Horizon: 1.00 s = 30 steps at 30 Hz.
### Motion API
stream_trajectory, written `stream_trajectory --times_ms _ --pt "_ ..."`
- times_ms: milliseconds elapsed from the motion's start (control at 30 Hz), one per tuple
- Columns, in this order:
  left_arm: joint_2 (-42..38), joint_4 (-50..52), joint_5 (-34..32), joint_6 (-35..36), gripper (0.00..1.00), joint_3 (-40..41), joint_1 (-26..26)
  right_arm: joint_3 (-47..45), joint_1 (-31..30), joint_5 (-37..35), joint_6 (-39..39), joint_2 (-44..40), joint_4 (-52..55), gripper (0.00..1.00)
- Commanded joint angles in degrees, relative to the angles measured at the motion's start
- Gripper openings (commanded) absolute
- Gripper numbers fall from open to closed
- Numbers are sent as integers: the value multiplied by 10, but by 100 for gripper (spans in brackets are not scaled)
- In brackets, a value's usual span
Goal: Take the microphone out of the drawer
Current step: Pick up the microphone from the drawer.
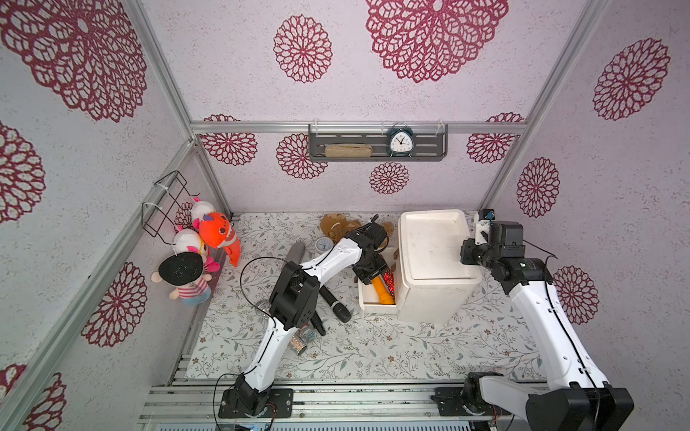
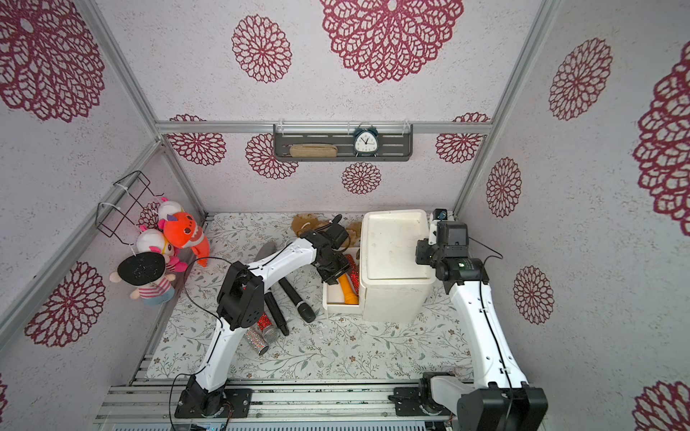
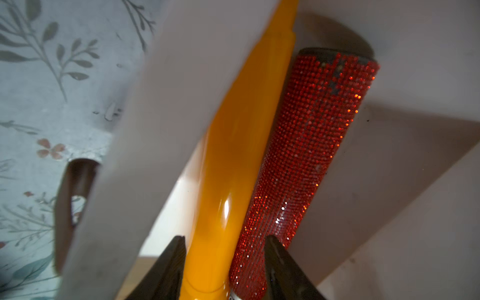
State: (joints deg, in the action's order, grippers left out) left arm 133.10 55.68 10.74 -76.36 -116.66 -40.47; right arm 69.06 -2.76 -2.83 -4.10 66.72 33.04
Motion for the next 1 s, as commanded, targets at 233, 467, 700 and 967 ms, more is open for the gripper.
stream_trajectory --times_ms 233,467,700,967 --pt "48 32 -27 25 50 -27 -17 0 4 27 0 -29 -45 0" --pt "83 35 -26 38 51 -44 -20 -3 4 36 -1 -32 -48 0" --pt "87 16 -15 44 30 -45 -21 -1 3 36 0 -32 -48 0" --pt "41 3 -30 64 7 -46 -21 0 3 35 2 -30 -47 0"
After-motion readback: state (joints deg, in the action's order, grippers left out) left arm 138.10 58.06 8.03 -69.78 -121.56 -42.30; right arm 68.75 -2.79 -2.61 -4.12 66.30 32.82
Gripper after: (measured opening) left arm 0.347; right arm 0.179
